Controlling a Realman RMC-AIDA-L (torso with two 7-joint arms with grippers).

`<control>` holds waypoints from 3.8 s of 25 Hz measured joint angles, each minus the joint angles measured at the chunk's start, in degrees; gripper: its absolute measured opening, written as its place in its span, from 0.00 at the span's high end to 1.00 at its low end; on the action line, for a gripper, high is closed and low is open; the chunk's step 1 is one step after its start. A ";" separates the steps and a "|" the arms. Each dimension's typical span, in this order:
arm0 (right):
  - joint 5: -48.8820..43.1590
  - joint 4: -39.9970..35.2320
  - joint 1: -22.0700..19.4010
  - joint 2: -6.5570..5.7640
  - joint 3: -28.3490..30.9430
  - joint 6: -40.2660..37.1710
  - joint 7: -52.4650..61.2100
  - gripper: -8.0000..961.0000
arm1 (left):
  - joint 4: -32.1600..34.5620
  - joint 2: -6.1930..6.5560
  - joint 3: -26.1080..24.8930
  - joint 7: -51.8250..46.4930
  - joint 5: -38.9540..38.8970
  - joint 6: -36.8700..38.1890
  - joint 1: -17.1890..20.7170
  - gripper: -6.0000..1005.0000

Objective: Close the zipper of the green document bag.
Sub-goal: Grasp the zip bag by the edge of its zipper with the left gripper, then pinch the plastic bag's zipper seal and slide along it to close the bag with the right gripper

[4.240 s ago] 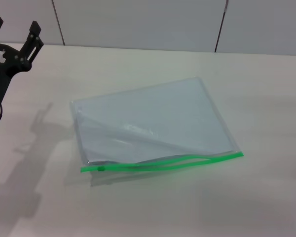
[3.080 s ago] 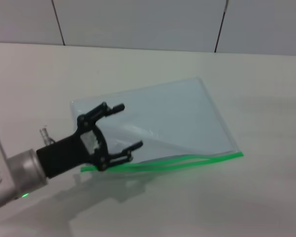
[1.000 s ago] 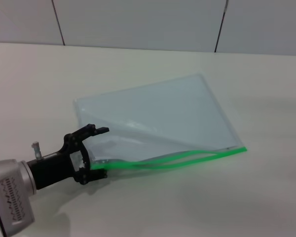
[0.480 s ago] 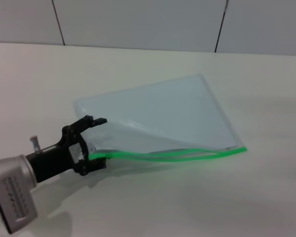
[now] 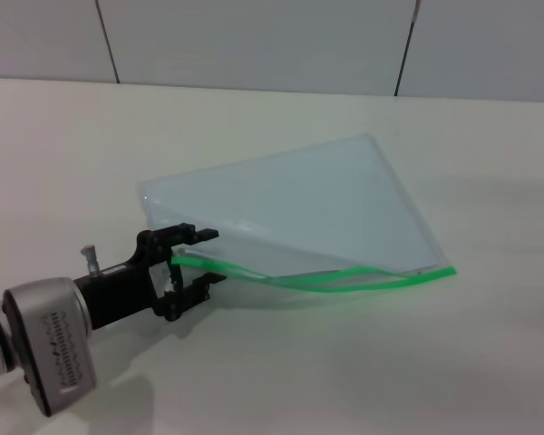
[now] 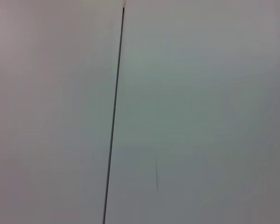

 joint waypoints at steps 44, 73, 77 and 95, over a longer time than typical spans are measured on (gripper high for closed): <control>-32.68 -7.51 26.56 -0.18 -27.78 16.31 -0.15 0.26 | 6.20 0.56 0.09 -4.02 0.01 0.83 -5.21 0.93; -34.28 -6.03 28.24 -0.26 -27.95 16.39 -0.53 0.59 | 6.03 1.37 0.17 -7.37 0.01 4.84 -5.94 0.94; -34.29 -5.82 28.48 -0.26 -27.97 16.39 -0.63 0.63 | 5.66 1.39 0.18 -7.97 0.01 5.60 -5.91 0.94; -34.09 -5.00 28.46 -0.17 -27.81 16.92 -4.14 0.80 | 5.59 1.48 0.17 -8.22 1.26 5.61 -5.73 0.94</control>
